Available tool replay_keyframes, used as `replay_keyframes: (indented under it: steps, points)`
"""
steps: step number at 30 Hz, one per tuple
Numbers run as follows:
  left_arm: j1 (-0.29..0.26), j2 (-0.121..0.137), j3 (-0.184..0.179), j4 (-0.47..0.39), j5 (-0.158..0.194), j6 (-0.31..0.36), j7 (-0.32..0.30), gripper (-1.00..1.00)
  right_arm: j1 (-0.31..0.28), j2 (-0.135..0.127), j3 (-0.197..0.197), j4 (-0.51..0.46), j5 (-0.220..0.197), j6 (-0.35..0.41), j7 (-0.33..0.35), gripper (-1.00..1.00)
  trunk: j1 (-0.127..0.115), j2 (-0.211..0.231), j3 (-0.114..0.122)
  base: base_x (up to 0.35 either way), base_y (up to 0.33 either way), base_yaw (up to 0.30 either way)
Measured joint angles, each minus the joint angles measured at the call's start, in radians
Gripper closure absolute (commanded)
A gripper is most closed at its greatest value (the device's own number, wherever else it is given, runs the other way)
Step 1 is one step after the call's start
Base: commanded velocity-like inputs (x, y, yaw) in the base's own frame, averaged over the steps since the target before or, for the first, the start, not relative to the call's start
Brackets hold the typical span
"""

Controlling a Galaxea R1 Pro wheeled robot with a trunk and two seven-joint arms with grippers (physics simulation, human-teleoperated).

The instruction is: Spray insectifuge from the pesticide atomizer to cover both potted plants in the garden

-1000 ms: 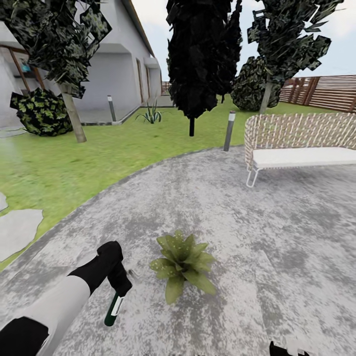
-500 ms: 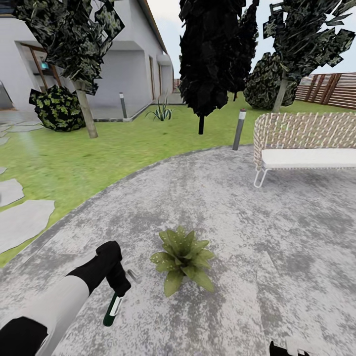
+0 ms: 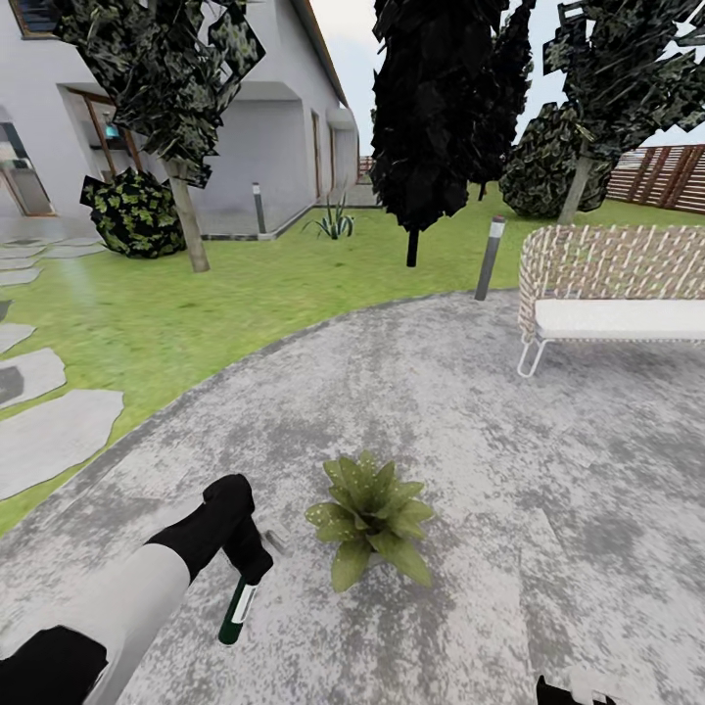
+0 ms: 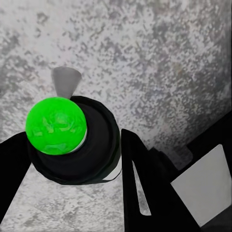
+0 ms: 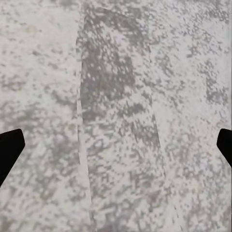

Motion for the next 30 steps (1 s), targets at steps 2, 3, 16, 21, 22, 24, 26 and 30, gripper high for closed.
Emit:
replay_keyframes:
  steps: [2, 3, 16, 21, 22, 24, 26, 30]
  points:
    - [0.000, -0.008, 0.000, -0.002, 0.000, 0.000, 0.000, 1.00, 0.000, -0.002, 0.000, 0.000, 0.000, 0.000, 0.000, -1.00, 0.000, 0.000, 0.000, 0.126, -0.233, 0.001]
    - [0.000, -0.009, 0.000, -0.002, -0.001, -0.001, 0.000, 1.00, 0.000, -0.003, 0.000, 0.000, 0.000, 0.000, -0.001, -1.00, 0.000, 0.000, 0.000, 0.057, -0.260, 0.001]
    - [0.005, -0.008, 0.000, -0.001, -0.002, 0.001, 0.002, 1.00, 0.000, -0.004, 0.000, -0.002, 0.000, 0.000, -0.001, -1.00, 0.000, 0.000, 0.000, -0.030, -0.233, 0.000]
    - [0.040, 0.010, 0.004, 0.011, -0.008, -0.013, 0.032, 1.00, 0.000, -0.004, 0.000, 0.000, 0.000, 0.000, -0.001, -1.00, 0.000, 0.000, 0.000, 0.001, -0.014, 0.000]
    - [0.052, 0.012, 0.004, 0.008, -0.002, -0.012, 0.051, 1.00, 0.000, -0.003, 0.000, 0.000, 0.000, 0.000, -0.001, -1.00, 0.000, 0.000, 0.000, 0.000, 0.000, 0.000]
    - [0.061, 0.007, 0.004, 0.004, 0.000, -0.013, 0.084, 1.00, 0.000, -0.003, 0.000, 0.000, 0.000, 0.000, -0.002, -1.00, 0.000, 0.000, 0.000, 0.000, 0.000, 0.000]
    - [0.063, 0.001, 0.005, 0.002, 0.000, -0.009, 0.115, 1.00, 0.000, -0.003, 0.000, 0.000, 0.000, 0.000, -0.002, -1.00, 0.000, 0.000, 0.000, 0.000, 0.000, 0.000]
    - [0.053, 0.001, 0.002, 0.000, -0.002, -0.002, 0.130, 1.00, 0.000, -0.003, 0.000, 0.000, 0.000, 0.000, -0.002, -1.00, 0.000, 0.000, 0.000, 0.000, 0.000, 0.000]
